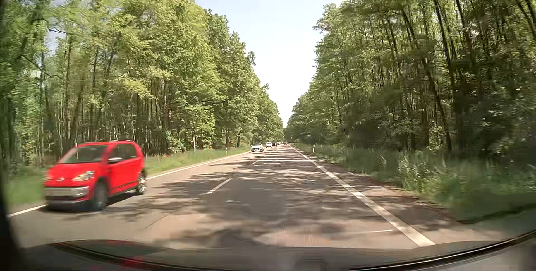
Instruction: Follow the waypoints while adhering to traffic rules and regulations
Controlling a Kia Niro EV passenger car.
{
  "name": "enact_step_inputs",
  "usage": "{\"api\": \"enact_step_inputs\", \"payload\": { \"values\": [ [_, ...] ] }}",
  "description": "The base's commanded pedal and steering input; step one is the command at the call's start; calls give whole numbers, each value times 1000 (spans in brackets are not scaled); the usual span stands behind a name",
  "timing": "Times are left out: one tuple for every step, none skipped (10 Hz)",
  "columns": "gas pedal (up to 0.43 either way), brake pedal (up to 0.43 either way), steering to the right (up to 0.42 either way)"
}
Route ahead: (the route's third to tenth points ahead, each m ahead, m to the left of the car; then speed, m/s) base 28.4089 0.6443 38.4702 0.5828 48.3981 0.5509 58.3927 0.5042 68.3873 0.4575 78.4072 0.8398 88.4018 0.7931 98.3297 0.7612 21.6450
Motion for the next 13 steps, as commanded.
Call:
{"api": "enact_step_inputs", "payload": {
  "values": [
    [319,18,0],
    [319,18,0],
    [319,18,0],
    [319,18,0],
    [319,18,0],
    [319,18,0],
    [319,18,0],
    [319,18,0],
    [319,24,0],
    [319,24,0],
    [311,24,0],
    [260,24,0],
    [220,24,0]
  ]
}}
